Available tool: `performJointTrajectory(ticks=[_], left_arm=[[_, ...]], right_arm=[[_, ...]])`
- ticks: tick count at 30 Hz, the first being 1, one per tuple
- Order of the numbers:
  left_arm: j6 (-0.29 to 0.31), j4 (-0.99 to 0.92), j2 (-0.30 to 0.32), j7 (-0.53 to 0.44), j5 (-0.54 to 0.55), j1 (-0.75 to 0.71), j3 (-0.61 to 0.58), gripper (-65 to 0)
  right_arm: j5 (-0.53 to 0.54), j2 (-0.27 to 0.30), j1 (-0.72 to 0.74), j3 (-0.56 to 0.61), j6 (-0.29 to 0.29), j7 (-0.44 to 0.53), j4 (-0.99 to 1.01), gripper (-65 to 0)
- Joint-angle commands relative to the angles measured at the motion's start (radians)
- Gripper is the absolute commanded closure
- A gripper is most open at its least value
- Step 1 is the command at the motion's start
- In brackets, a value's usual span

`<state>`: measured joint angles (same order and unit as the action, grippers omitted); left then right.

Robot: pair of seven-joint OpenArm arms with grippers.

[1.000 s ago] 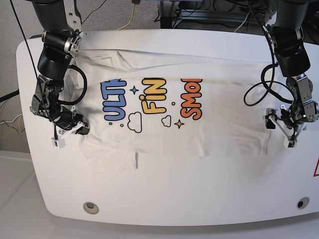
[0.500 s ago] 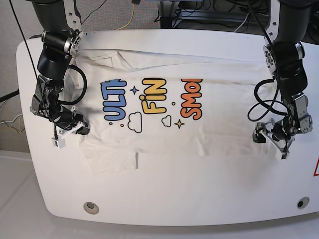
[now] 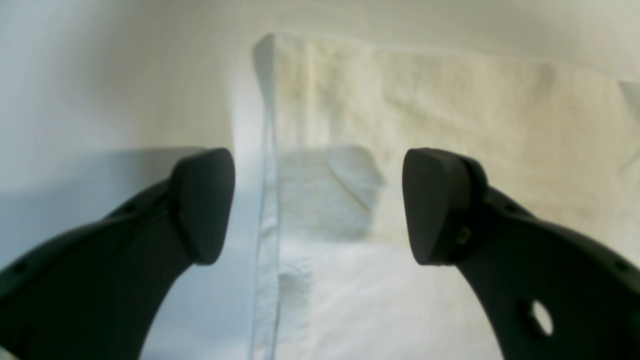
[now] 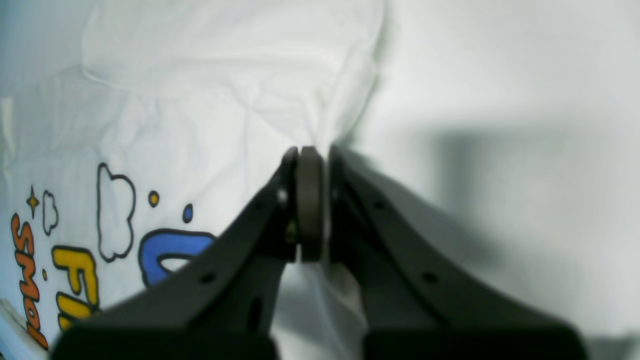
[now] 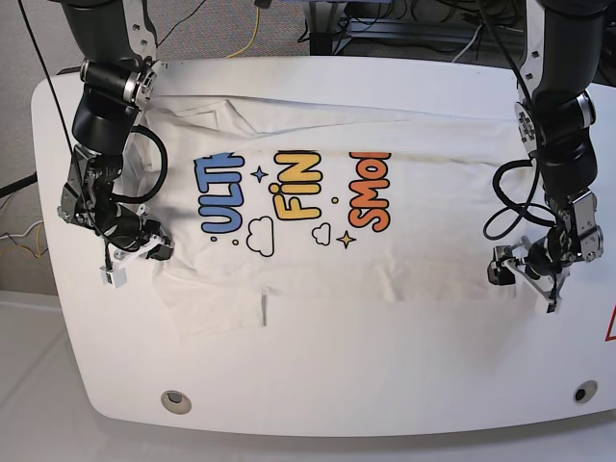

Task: Fold the T-shirt properly
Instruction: 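Close both grippers on the shirt's side edges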

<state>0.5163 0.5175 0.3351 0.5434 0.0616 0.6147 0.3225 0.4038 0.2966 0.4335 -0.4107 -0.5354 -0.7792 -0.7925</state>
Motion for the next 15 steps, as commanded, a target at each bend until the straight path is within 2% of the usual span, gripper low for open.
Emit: performJointTrajectory(ticks=[1, 13, 15], left_arm=[[0.001, 0.003, 0.000, 0.038, -0.013, 0.006, -0.001, -49.9], [0.010, -0.024, -0.007, 0.030, -0.022, 0.003, 0.007, -49.3], [0.029, -0.024, -0.013, 0.040, -0.010, 0.009, 0.006, -49.3]], right_arm=[[-0.014, 0.012, 0.016, 0.001, -0.001, -0.019, -0.013, 0.0], [-0.015, 0.013, 0.010, 0.001, -0.001, -0.030, -0.008, 0.0], [-0.014, 0.014, 0.012, 0.005, -0.001, -0.038, -0.011, 0.0]])
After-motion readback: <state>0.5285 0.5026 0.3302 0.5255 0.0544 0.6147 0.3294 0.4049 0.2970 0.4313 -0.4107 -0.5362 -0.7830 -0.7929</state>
